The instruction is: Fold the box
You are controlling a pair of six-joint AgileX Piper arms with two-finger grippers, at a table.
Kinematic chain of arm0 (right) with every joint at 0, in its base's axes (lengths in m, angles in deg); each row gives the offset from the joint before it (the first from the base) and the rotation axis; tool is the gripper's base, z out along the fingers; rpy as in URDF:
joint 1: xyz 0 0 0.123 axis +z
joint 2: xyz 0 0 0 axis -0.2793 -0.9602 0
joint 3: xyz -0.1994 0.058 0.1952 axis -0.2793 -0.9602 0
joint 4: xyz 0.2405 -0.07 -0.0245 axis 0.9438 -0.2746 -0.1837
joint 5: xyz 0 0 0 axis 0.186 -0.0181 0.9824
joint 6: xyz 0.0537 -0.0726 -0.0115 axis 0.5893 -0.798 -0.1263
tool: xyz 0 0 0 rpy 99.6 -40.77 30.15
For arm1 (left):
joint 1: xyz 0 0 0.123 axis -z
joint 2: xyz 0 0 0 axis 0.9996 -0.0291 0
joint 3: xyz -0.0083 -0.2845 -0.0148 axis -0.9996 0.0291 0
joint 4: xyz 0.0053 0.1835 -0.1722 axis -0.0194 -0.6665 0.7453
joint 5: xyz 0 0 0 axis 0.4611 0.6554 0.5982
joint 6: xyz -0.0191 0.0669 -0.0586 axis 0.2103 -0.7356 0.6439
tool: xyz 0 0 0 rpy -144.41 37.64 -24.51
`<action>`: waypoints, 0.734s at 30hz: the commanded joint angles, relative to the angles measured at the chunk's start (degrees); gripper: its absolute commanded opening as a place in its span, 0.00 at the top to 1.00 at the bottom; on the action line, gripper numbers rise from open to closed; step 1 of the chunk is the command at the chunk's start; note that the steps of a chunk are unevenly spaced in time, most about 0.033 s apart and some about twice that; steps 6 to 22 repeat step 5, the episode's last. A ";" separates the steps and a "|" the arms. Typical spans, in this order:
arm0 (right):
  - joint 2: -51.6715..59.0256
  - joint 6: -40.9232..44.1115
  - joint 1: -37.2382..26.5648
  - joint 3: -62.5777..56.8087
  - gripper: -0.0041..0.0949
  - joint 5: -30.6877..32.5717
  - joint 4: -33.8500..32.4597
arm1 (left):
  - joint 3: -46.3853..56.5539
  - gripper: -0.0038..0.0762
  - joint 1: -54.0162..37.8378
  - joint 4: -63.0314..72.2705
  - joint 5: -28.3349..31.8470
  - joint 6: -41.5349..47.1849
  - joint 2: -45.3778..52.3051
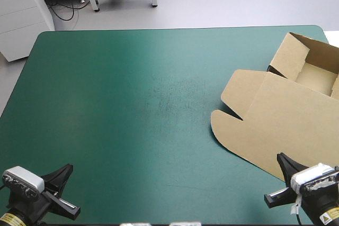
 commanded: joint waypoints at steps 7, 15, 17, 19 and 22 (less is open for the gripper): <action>6.78 1.56 0.19 -0.43 0.98 -0.17 -0.93 | 0.69 0.99 0.25 1.03 3.99 -0.52 5.03; 6.78 1.56 0.19 -0.43 0.98 -0.17 -0.93 | 0.69 0.99 0.25 1.03 3.99 -0.52 5.03; 6.78 1.56 0.19 -0.43 0.98 -0.17 -0.93 | 0.69 0.99 0.25 1.03 3.99 -0.52 5.03; 6.78 1.56 0.19 -0.43 0.98 -0.17 -0.93 | 0.69 0.99 0.25 1.03 3.99 -0.52 5.03; 6.78 1.56 0.19 -0.43 0.98 -0.17 -0.93 | 0.69 0.99 0.25 1.03 3.99 -0.52 5.03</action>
